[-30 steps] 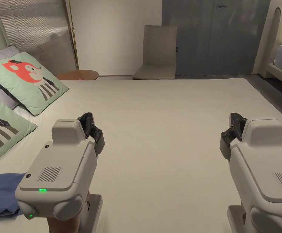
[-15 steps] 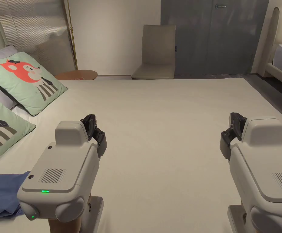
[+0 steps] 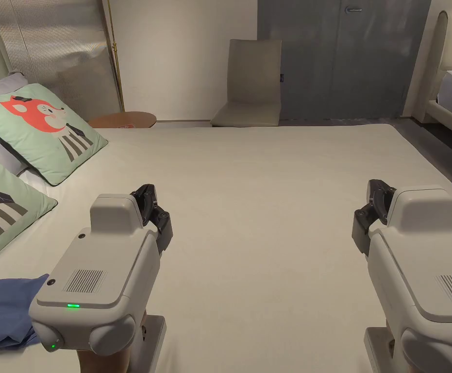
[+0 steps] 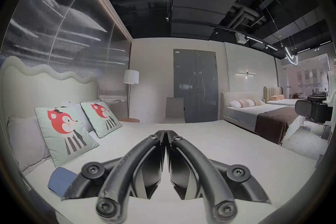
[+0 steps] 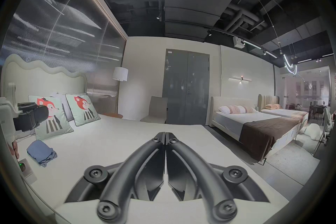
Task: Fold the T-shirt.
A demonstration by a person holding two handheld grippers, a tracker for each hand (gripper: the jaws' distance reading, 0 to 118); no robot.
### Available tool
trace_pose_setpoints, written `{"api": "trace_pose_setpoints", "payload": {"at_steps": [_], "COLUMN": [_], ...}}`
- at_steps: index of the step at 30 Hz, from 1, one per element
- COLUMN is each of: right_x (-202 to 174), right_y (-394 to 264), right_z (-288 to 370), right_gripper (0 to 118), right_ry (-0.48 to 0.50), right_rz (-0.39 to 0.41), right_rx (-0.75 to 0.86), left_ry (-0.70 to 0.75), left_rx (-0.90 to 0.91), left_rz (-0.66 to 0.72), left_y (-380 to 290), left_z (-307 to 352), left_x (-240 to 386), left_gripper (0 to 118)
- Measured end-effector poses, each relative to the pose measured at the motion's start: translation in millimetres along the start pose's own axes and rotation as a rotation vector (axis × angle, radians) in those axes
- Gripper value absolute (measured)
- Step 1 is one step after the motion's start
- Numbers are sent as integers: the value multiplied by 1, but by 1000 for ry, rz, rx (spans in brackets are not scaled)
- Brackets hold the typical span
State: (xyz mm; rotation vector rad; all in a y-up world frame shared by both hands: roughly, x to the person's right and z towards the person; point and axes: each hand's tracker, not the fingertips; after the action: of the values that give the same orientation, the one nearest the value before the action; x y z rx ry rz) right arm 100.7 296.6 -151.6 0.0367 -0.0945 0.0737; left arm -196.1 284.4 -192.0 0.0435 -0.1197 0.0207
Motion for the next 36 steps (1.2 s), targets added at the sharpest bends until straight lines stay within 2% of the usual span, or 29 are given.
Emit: {"api": "trace_pose_setpoints", "payload": {"at_steps": [19,20,21,22,23,24,25,27,28,29,36], "right_x": [-2,-2,-3,-3,-3,-2,-2,-2,-1,-1,2], "right_y": [1,0,0,0,0,0,0,-4,-5,-5,-4], "right_z": [1,1,1,0,1,0,-1,-4,-5,-5,-1], "right_gripper": [2,6,16,36,42,48,60,95,114,118,118], "right_ry": [0,-1,0,0,-1,4,4,-11,-19,-20,-26], "right_rz": [13,15,16,17,16,11,8,3,3,4,-6], "right_rx": [-4,-6,-8,-11,-14,-20,-23,-22,-21,-21,-10], "left_ry": [-1,0,1,1,-2,-4,-6,-3,2,6,8], "left_rx": [-4,-1,0,-1,-2,-1,2,2,-1,24,19], "left_rz": [10,9,8,6,7,10,12,11,10,18,-2], "left_y": [1,1,1,0,0,0,0,-1,-1,-1,2], "left_z": [3,3,3,2,2,2,3,-1,-1,1,2], "left_x": [-1,-1,-2,-2,-3,-3,-4,-4,-5,-5,1], "left_gripper": [1,5,15,33,33,38,48,85,109,110,111]}}
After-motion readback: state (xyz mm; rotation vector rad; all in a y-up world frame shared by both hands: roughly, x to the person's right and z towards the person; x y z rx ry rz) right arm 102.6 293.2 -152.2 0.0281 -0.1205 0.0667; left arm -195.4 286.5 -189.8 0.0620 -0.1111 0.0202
